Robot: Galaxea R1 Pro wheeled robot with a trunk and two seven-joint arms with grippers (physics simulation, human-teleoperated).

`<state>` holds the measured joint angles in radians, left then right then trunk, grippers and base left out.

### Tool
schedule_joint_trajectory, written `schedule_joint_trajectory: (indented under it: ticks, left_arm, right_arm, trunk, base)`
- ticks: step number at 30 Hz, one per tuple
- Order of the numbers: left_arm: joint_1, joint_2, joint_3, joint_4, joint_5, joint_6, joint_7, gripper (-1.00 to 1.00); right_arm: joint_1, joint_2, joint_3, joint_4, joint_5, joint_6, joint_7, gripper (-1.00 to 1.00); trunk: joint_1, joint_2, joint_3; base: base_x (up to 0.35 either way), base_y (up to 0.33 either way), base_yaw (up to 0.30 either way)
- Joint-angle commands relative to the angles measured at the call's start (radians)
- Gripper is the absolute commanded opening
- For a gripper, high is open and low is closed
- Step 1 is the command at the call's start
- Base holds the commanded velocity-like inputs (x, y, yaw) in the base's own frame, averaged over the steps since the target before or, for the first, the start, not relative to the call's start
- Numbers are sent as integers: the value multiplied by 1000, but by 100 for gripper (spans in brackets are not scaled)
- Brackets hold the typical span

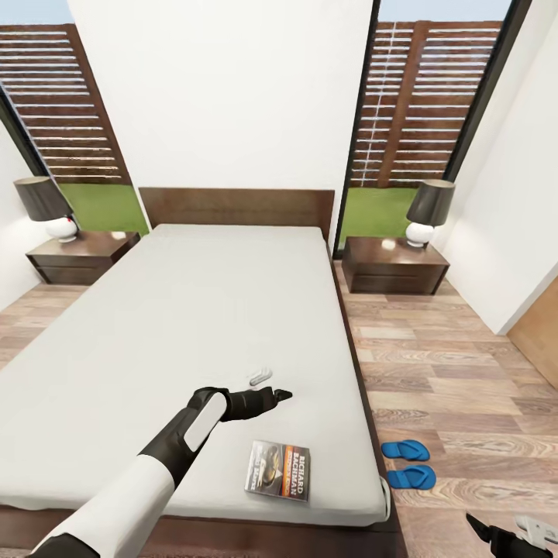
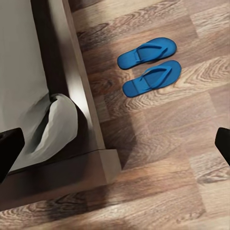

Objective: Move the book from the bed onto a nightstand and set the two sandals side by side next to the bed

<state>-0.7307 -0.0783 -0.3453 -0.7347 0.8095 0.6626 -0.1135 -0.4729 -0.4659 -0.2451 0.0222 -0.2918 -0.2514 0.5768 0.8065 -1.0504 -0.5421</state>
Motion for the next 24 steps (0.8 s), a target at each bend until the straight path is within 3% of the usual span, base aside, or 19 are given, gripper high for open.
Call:
schedule_joint_trajectory:
  ticks: [1, 24]
  left_arm:
    - [-1, 0, 0, 0, -1, 3, -3, 100]
    - [-1, 0, 0, 0, 0, 3, -3, 100]
  right_arm:
    - [-1, 0, -1, 2, -6, -2, 6, 100]
    - [-1, 0, -1, 2, -6, -1, 6, 100]
  trunk:
    - [0, -1, -3]
    - [0, -1, -38]
  base:
    - [0, 0, 0]
    - [0, 0, 0]
